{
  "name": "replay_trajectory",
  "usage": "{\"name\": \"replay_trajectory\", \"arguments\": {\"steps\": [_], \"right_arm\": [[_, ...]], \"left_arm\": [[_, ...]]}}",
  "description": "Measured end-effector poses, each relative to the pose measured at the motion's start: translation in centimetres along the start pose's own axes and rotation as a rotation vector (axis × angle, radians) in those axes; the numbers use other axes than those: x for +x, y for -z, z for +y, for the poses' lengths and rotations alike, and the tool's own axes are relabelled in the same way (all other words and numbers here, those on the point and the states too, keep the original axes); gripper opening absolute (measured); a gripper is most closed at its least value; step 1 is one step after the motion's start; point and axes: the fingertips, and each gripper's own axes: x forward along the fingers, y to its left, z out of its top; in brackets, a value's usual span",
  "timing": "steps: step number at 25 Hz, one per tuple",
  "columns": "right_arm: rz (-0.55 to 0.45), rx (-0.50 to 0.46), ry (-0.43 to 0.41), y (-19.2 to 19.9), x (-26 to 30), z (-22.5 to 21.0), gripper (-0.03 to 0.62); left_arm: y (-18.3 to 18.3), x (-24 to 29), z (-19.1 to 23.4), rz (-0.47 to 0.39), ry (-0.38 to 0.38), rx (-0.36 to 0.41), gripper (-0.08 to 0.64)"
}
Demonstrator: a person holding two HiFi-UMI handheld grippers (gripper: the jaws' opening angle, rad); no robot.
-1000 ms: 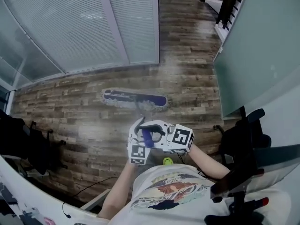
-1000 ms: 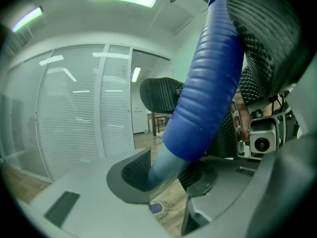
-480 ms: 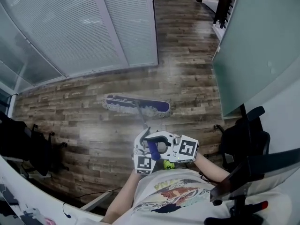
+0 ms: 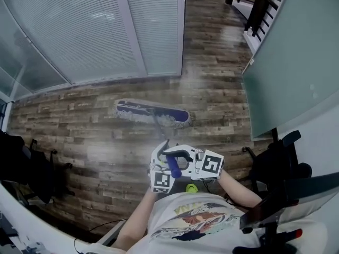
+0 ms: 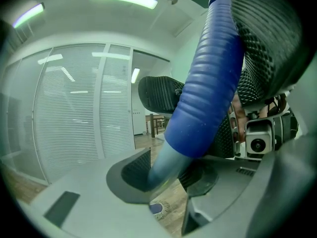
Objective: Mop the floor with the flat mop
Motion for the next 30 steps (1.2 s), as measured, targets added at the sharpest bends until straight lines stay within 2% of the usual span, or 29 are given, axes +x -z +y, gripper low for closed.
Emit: {"name": "replay_trajectory", "arguments": {"steps": [3,11,14,22,30], "right_arm": [[0.009,0.039,0.021,-0.9,3.8,-4.1,0.225],[0.007,0.053,0.073,-3.5,13.8,-14.2,0.225],[0.003,0.079,0.082,-3.1,15.7,-16.3,0.229],[0.021,0.031,0.061,-3.5,18.6,-23.1,0.232],[0.009,0.034,0.022,-4.3,20.5,-32.8,0.235]], "left_arm": [[-0.5,1.3,5.2,-0.012,0.019,-0.017,0.12],[-1.1,3.8,19.1,-0.024,0.055,-0.028,0.12],[-0.5,4.6,21.5,-0.021,0.069,-0.021,0.12],[-0.7,8.7,27.9,-0.034,0.064,-0.027,0.12],[0.1,15.6,35.7,0.005,0.012,-0.014,0.118]]}}
